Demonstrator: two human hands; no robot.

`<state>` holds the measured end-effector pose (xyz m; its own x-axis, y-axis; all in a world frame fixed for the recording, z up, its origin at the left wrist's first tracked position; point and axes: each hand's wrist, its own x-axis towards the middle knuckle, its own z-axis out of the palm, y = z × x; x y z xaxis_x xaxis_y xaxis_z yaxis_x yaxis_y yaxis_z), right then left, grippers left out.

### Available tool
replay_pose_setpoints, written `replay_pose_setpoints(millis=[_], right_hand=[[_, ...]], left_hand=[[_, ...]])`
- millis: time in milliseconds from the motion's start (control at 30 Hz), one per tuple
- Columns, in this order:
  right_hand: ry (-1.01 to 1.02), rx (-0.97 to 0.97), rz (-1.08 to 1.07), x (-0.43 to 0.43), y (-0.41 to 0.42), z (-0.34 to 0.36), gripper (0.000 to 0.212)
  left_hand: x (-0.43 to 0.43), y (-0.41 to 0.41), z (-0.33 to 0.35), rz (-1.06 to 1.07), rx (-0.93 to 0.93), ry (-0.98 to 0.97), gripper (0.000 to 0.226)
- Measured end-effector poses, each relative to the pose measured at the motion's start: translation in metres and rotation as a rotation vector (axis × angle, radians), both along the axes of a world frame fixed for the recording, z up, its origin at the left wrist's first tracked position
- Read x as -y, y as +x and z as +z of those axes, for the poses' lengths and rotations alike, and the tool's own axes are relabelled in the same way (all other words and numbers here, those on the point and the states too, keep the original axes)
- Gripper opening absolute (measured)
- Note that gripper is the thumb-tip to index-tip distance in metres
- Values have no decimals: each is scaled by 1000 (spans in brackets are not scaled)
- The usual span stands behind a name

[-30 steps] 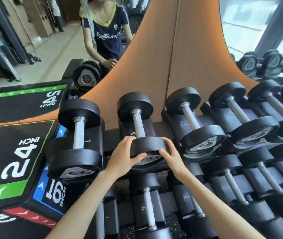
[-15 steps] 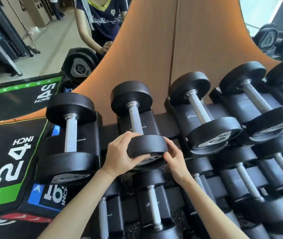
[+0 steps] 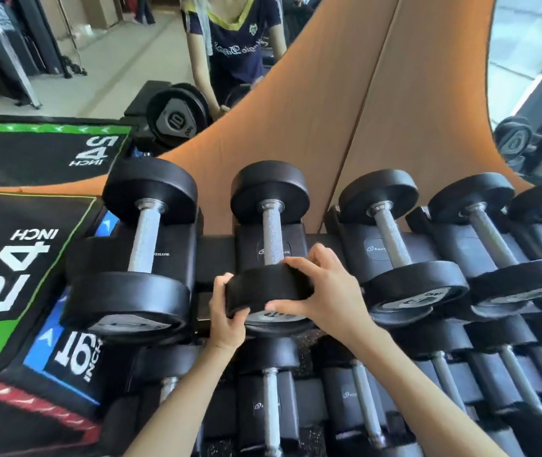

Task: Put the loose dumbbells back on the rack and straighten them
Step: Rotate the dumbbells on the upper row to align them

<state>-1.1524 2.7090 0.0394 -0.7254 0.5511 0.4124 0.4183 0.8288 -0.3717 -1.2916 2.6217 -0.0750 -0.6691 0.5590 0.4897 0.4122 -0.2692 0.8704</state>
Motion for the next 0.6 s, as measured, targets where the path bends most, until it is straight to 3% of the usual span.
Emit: replay_pose_setpoints(millis=[67,133,233,367,433,500,600], right_hand=[[74,-31,0,5,-3,-2,72],[-5,-60,15,3,1,-8,72],[-488,-212,161,-1,16,-16,65],[-893,-442,227,-9,37,-46,58],[-977,-502,201,-9,40,-63,56],[-1016,-537,177,-8,37,-73,68],[-1031,-584,142,-8,31,-79,74]], left_hand=[[1,5,-4,49,40,-54,52],[6,6,-2,18,36,-127,51],[14,3,3,-61,-45,-247,37],[29,8,24,-121,-125,-340,54],[29,10,45,-152,-216,-332,57],[20,13,61,-152,-316,-319,56],[8,20,63,-92,-335,-298,54]])
